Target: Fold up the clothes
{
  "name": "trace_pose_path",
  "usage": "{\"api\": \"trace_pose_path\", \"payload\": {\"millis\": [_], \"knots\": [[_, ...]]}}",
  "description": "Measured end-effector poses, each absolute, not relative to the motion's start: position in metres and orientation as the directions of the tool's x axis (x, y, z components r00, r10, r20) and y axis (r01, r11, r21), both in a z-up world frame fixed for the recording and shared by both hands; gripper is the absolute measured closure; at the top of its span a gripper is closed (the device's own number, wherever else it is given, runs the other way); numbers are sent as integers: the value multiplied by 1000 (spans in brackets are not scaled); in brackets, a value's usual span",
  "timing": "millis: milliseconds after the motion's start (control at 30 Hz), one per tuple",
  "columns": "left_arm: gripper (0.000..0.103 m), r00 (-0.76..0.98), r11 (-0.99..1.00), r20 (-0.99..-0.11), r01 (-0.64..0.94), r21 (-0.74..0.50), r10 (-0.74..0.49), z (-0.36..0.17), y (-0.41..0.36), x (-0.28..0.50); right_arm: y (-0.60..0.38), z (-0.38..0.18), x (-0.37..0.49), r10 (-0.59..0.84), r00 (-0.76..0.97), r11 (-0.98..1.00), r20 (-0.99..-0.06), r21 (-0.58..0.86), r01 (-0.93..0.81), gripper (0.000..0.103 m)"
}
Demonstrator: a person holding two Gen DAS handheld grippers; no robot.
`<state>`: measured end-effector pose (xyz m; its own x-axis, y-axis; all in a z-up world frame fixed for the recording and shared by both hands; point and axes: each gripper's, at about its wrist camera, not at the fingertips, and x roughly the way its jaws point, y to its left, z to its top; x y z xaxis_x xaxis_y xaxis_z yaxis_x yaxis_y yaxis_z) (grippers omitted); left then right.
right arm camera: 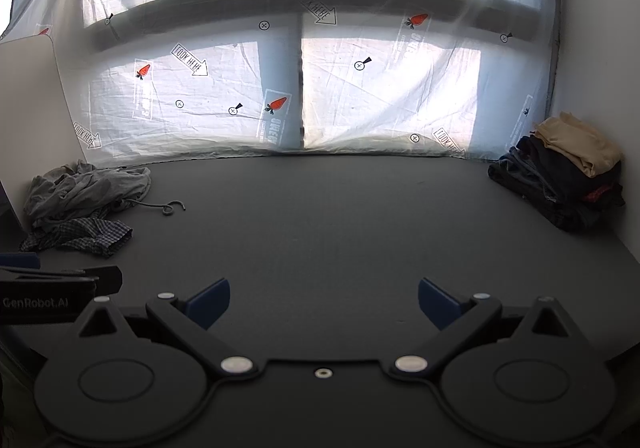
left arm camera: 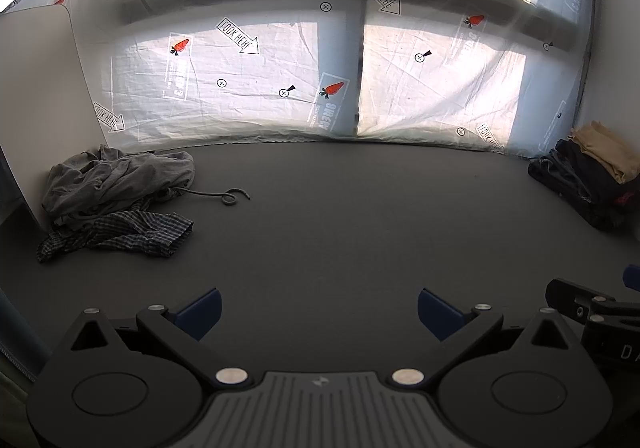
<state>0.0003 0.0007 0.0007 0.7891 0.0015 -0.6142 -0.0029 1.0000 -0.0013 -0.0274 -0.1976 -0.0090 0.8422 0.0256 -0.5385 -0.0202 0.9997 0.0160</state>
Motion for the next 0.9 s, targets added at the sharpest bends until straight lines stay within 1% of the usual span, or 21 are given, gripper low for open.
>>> {"api": "trace_pose_path", "payload": {"millis": [233, 333, 900], "knots": [[0, 791, 1000, -612, -8, 1, 7, 4, 3, 2, -198, -7, -27, 19, 840, 1000, -542, 11, -16, 1], [0, 791, 1000, -612, -9, -2, 6, 1, -8, 0, -195, -7, -27, 20, 841, 1000, -541, 6, -20, 1], [0, 792, 1000, -610, -1, -7, -4, 0, 0, 1, -196, -7, -25, 19, 843, 1000, -538, 7, -18, 1]]}}
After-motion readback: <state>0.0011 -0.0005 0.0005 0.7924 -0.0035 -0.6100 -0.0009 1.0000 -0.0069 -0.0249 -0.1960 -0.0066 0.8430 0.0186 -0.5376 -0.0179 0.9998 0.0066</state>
